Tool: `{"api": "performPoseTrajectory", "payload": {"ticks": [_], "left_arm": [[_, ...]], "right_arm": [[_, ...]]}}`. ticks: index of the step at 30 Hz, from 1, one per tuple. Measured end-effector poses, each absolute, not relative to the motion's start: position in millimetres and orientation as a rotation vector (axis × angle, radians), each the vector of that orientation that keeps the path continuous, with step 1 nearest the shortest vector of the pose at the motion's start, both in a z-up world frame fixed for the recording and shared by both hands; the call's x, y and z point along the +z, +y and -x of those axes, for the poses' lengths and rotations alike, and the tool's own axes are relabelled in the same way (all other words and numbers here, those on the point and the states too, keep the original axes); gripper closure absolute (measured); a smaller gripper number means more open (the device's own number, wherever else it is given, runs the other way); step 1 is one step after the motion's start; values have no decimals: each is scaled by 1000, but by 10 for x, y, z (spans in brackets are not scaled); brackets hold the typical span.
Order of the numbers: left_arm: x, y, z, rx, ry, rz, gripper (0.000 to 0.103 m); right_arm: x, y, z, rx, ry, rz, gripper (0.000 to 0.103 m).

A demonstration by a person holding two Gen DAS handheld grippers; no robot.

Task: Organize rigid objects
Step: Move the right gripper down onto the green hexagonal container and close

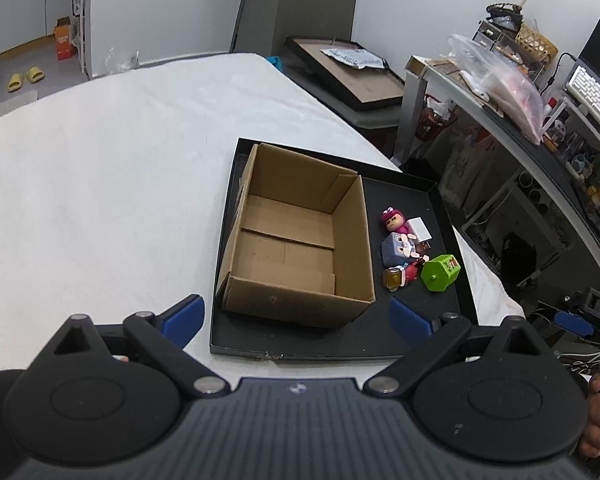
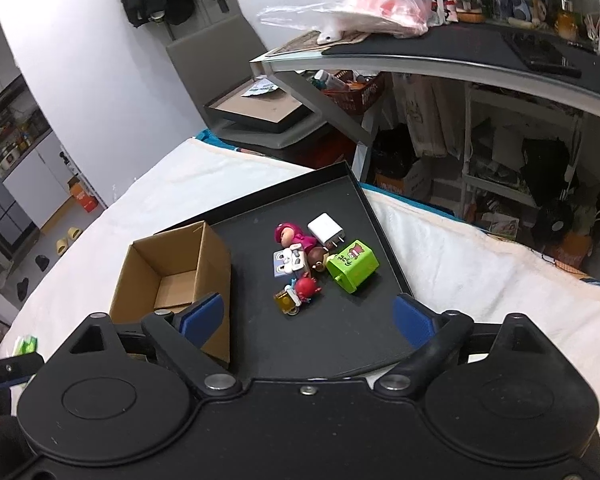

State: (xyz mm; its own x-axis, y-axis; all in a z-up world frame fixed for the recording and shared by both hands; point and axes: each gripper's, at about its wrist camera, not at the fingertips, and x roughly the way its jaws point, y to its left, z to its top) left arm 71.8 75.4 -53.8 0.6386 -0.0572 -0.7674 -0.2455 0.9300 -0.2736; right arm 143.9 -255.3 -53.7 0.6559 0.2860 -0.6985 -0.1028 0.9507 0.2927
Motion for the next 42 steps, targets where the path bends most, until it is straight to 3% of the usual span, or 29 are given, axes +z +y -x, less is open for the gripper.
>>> {"api": "performPoseTrajectory", "payload": {"ticks": [12,42], "left_arm": [[-684,836,-1096,109,928,394,10],[-1279,1094,-2201,166,1102,369,44]], "right_arm": [[-730,-2578,-1763,176,875,-296,13],[-1365,-2547,-2743,133,956,-440,13]]}}
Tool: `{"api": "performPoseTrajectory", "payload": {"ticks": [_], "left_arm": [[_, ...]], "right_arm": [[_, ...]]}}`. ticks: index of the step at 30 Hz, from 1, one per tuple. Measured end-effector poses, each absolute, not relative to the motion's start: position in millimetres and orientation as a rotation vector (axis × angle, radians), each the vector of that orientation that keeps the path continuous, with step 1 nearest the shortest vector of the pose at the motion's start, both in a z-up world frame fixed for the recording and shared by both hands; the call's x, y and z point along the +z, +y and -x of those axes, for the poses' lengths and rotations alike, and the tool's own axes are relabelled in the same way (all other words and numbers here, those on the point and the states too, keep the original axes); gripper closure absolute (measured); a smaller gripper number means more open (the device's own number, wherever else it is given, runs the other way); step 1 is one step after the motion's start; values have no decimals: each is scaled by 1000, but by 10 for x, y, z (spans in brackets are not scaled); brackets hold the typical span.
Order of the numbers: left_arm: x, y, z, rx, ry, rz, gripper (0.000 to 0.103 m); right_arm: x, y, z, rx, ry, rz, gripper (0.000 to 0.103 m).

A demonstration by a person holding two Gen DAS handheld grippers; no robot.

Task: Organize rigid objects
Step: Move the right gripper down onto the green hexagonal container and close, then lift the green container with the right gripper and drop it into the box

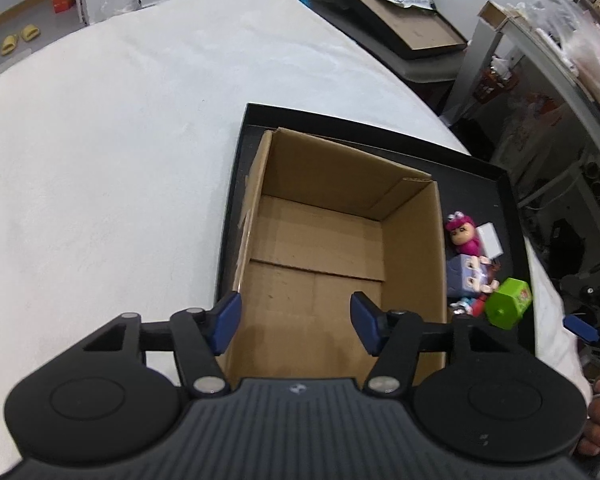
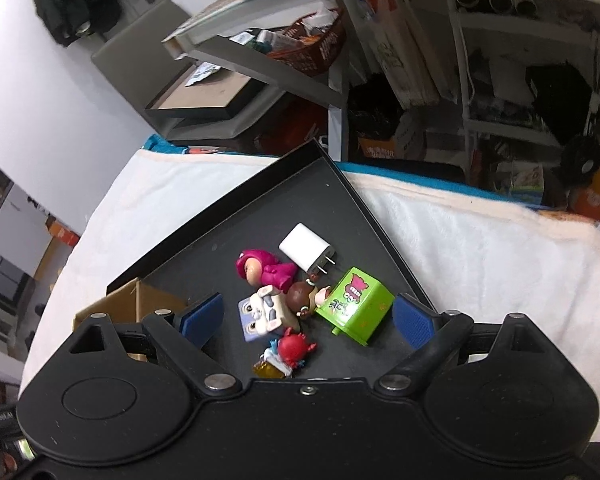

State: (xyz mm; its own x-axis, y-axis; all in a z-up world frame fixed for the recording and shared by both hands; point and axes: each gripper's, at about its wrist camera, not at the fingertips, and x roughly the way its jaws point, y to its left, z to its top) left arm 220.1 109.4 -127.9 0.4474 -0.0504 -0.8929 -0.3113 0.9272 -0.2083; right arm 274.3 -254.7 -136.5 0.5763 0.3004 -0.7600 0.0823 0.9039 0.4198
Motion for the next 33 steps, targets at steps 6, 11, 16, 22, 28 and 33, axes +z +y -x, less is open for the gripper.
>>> {"api": "performPoseTrajectory", "payload": {"ticks": [6,11,16,22,28,33], "left_arm": [[-1309,1082,-2352,210,1096,322,47],[-1327,1127,-2368,237,1128,345,52],[-1438,1144,-2427,247,1163,360,53],[-1488,1125,-2429,268,1165,350,66],[-1505,1161,-2284,246,1147,385,87],[-1495,1164,-2170,203,1118,397,89]], "right_arm": [[-1571,-2511,-2909,119,983,-493,13],[-1672,-2510,-3001,73,1015,-507,15],[-1793,-2543,-3072,-5,1070,-506,16],[-2015,-2490,-3209,-27,1140,-521,36],[-2009,-2592,-3186,-15,1146,-604,55],[-1829,-2583,-3004,7,1114,-584,58]]}}
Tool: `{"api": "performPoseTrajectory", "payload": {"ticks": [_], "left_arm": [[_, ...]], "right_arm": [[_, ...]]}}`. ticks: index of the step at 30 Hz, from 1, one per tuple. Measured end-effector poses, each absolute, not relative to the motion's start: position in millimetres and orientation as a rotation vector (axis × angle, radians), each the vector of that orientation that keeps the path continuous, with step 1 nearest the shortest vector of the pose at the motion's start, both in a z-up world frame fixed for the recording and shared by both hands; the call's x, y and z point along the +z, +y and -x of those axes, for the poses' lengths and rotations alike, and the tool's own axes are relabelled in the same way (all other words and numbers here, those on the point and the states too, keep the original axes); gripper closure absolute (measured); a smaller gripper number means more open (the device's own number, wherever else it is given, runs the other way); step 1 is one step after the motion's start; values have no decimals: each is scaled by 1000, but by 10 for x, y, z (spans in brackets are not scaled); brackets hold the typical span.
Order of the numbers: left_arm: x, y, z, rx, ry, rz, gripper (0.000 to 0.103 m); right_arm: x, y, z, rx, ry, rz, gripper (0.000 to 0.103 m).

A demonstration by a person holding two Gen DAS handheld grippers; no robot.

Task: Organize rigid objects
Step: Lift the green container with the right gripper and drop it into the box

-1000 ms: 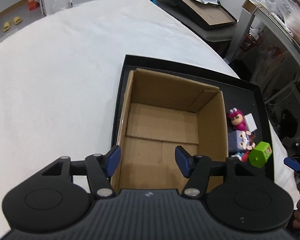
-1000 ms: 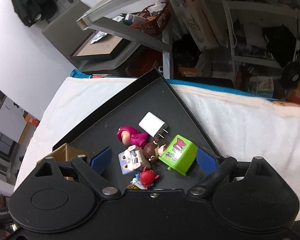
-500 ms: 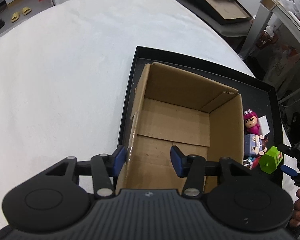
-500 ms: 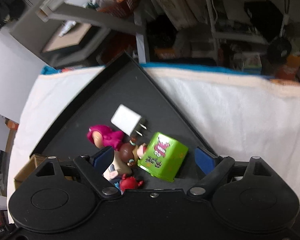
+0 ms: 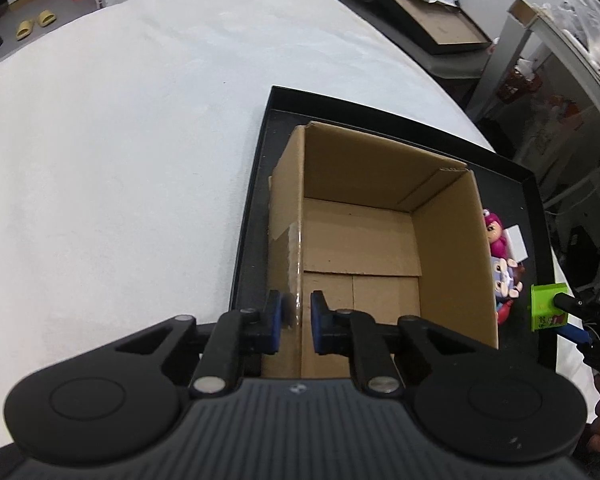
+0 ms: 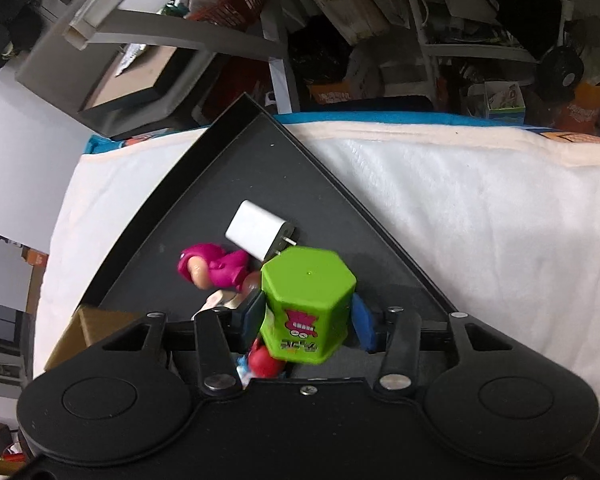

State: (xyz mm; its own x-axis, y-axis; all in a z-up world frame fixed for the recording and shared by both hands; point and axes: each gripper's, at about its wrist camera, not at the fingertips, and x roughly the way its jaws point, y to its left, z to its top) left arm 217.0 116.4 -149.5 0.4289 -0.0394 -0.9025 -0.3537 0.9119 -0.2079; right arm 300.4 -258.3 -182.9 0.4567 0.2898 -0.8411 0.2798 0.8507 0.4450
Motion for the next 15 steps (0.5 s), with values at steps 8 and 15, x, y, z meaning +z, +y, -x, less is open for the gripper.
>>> {"api": "performPoseTrajectory", "payload": {"ticks": [8,15], "left_arm": [[-1485,1214,-2089,97,1114,403,89],[-1416,1135,-2041,19,1112,352,89]], "right_arm": [[-1586,-2554,-2791,29,1072,-601,58],[-1312,-2442,-2649,51,1027,-557,58]]}}
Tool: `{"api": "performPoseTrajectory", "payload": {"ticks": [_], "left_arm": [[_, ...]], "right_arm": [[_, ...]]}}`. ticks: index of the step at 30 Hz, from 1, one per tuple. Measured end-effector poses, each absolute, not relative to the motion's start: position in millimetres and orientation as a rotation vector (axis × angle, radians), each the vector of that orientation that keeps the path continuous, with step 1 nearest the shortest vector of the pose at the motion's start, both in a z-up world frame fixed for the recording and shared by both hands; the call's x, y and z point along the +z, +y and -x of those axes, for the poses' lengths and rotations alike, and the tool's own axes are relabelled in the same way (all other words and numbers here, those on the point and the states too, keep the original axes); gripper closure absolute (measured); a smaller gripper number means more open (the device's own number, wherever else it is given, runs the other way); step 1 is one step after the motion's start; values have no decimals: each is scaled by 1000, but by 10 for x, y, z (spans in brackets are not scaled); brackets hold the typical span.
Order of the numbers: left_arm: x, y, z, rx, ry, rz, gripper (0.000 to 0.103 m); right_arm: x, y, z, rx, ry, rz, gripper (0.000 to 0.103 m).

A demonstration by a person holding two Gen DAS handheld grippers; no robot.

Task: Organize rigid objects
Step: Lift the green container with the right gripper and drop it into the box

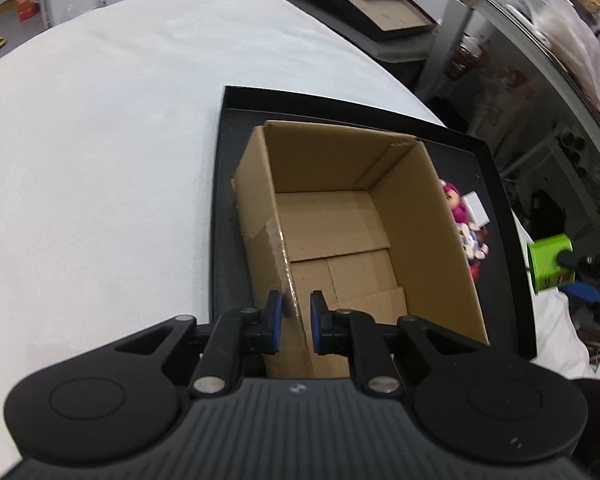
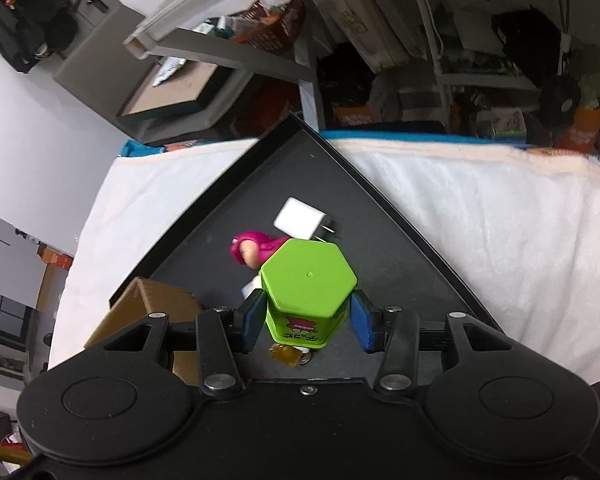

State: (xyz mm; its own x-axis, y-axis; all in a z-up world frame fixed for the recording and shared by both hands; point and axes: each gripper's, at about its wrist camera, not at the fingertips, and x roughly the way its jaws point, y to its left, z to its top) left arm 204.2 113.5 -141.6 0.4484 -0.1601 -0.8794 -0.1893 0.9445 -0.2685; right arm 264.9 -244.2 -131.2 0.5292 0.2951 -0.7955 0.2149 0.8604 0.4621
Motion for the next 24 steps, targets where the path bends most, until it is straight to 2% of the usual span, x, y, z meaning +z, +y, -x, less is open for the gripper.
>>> {"api": "performPoseTrajectory", "payload": {"ticks": [11,24], "left_arm": [[-1419,1217,-2019,-45,1109,344,90],[-1465,1330,-1889,-57,1061,399,90]], "right_arm": [[-992,-2134,-2541,124,993,-496,58],[-831,-1305,-2444,310,981,-363,58]]}}
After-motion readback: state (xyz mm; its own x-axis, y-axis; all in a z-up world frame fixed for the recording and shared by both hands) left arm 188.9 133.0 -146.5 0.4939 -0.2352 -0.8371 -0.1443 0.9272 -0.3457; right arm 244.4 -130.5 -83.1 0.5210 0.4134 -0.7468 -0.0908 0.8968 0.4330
